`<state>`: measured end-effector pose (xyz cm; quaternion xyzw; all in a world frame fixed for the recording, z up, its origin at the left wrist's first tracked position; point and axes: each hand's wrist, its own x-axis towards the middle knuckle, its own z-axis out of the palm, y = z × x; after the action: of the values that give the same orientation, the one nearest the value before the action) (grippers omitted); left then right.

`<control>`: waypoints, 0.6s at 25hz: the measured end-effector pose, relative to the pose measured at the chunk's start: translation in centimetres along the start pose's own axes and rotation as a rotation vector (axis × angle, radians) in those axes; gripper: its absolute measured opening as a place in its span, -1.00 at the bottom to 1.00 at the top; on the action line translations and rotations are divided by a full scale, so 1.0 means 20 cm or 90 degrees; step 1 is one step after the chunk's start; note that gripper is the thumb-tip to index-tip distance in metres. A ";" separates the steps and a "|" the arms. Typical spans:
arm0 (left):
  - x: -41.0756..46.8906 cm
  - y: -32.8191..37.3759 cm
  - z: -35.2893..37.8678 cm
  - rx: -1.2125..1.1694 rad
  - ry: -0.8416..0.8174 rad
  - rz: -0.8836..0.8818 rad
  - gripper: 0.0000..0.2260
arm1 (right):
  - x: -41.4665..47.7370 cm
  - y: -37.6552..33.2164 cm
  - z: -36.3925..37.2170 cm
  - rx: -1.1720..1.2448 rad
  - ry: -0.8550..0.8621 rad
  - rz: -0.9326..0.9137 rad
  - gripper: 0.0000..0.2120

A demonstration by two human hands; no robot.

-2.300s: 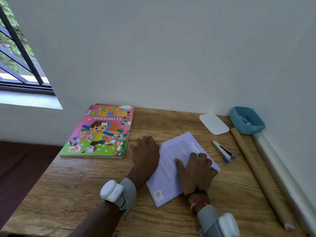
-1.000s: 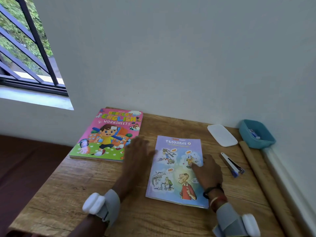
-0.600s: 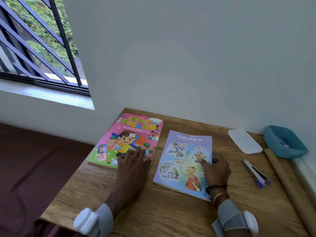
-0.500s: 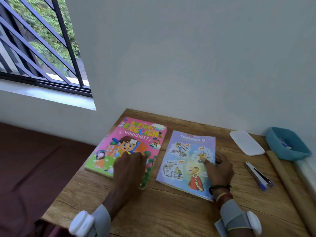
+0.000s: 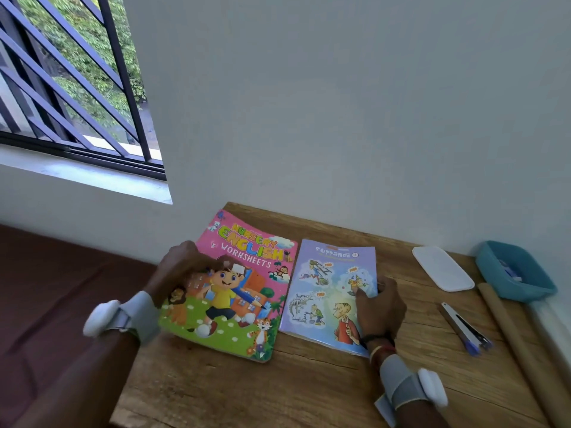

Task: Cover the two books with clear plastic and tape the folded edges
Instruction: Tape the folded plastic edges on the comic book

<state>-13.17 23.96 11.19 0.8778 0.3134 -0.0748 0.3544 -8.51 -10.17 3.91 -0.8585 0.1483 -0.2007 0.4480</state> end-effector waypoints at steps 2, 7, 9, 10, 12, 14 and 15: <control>-0.05 0.03 -0.13 -0.077 0.023 0.044 -0.59 | -0.02 -0.04 0.04 -0.001 0.002 0.015 -0.64; -0.23 0.22 -0.48 -0.182 0.244 0.214 -0.62 | -0.08 -0.28 0.30 0.008 -0.086 0.003 -0.56; -0.20 0.26 -0.52 -0.335 0.205 0.184 -0.65 | -0.09 -0.38 0.38 0.017 -0.202 -0.034 -0.44; -0.18 0.26 -0.50 -0.409 0.163 0.163 -0.70 | -0.09 -0.39 0.40 0.021 -0.247 -0.059 -0.41; -0.09 0.21 -0.40 -0.531 0.080 0.122 -0.74 | -0.09 -0.38 0.37 0.029 -0.291 -0.101 -0.45; -0.01 0.13 -0.24 -0.581 0.042 0.087 -0.74 | -0.11 -0.32 0.29 0.080 -0.249 -0.094 -0.68; 0.04 0.10 -0.16 -0.582 0.037 0.074 -0.73 | -0.13 -0.29 0.24 0.134 -0.230 -0.075 -0.75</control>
<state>-11.68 25.51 14.43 0.6492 0.2741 0.1158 0.7000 -8.05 -2.40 5.63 -0.8360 -0.0062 -0.0838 0.5422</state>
